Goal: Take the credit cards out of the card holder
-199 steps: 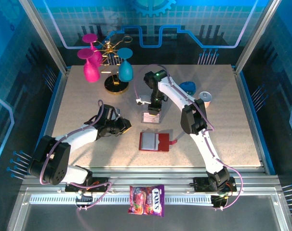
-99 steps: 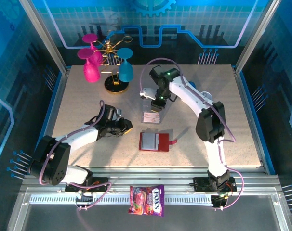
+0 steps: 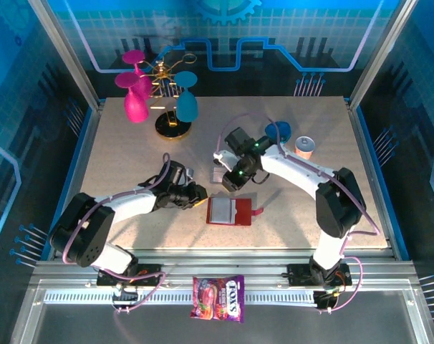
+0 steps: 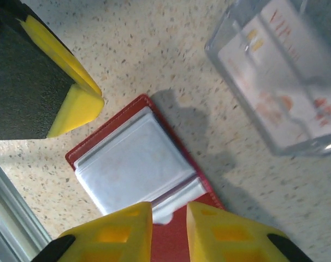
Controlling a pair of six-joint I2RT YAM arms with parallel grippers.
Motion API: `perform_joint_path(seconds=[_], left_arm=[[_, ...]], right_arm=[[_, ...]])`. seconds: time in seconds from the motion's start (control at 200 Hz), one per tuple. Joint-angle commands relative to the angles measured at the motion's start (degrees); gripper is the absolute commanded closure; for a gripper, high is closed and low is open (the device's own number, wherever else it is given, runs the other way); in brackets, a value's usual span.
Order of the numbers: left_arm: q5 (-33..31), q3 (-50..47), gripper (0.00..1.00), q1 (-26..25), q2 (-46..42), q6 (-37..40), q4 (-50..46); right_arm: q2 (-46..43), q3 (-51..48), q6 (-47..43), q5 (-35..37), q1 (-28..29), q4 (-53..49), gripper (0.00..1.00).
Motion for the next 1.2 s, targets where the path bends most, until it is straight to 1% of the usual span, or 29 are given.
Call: perform_joint_path(seconds=[0.0,0.115,0.245,0.41,0.55,0.62,0.85,1.006,1.196], left_arm=[[0.87,1.43,0.77,-1.16,1.46,-0.73,0.98],[0.88,0.45,0.77,-1.45,2.11,-1.37,1.56],[1.29,-1.15,0.79,-1.58,2.22,-2.17,2.90],[2.07,-2.98,0.81,-1.71,2.35,-2.44,4.05],[2.91,-4.98,0.83,-1.88,2.15,-2.93,5.42],[3.31,-5.83,0.84,-1.85,2.02,-3.23,6.13],[5.17,-6.30,0.86,-1.97,2.59,-2.72,6.64],[5.47,-5.96,0.86,-1.97,3.60,-2.42,6.21],[4.74,-4.37,0.87,-1.96,4.93,-0.73,1.19]], right_arm=[[-4.03,-5.69,14.59,-1.65,0.76,7.96,0.76],[-6.66,-11.91,23.47,-4.19,1.21,13.92,0.77],[-9.12,-19.03,33.90,-8.32,1.40,23.01,0.80],[-9.83,-24.93,42.79,-10.60,1.58,30.24,0.84],[-9.15,-28.90,46.05,-12.86,1.25,35.47,0.81],[-7.49,-29.52,47.47,-14.44,1.09,37.41,0.78],[-3.97,-31.66,52.10,-18.42,0.99,45.13,0.73],[-2.90,-31.40,52.08,-18.36,0.99,44.42,0.70],[-2.29,-30.45,50.93,-17.47,1.01,40.91,0.63]])
